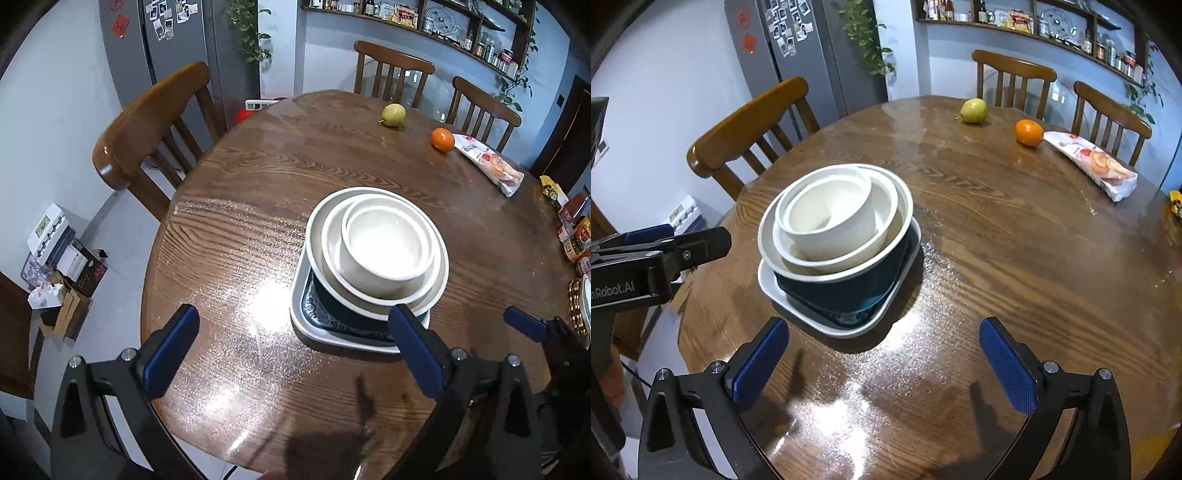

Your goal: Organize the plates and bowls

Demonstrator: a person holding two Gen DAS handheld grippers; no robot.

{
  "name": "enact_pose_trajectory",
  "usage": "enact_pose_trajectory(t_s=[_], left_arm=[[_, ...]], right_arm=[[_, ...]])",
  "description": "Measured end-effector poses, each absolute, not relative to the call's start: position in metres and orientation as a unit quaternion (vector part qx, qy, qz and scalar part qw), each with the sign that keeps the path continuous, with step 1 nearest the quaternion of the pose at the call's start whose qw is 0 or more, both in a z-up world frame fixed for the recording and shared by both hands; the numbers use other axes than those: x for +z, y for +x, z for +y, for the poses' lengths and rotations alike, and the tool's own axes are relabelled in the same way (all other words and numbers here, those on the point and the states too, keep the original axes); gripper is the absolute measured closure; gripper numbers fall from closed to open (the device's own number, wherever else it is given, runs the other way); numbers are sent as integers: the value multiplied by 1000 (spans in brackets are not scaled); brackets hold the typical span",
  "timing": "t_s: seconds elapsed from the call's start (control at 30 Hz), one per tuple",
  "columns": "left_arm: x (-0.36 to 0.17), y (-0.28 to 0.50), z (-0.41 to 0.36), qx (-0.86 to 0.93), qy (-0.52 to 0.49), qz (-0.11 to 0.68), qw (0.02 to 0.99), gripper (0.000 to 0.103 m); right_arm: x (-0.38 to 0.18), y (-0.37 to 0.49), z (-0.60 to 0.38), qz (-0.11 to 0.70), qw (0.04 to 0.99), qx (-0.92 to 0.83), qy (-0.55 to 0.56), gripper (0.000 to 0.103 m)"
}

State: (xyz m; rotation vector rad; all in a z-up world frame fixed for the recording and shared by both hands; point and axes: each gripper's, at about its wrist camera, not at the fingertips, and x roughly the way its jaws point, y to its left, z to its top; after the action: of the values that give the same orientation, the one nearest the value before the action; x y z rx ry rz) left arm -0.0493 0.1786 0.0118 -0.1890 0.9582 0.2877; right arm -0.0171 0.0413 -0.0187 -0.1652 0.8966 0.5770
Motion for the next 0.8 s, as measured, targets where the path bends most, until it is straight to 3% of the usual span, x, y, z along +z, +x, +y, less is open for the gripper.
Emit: enact_pose_trajectory(t_s=[0.8], left_arm=[[-6,-65,182,147,-82,489,856,1]], right_arm=[[-25,-23,52,434,853,273,-95,0]])
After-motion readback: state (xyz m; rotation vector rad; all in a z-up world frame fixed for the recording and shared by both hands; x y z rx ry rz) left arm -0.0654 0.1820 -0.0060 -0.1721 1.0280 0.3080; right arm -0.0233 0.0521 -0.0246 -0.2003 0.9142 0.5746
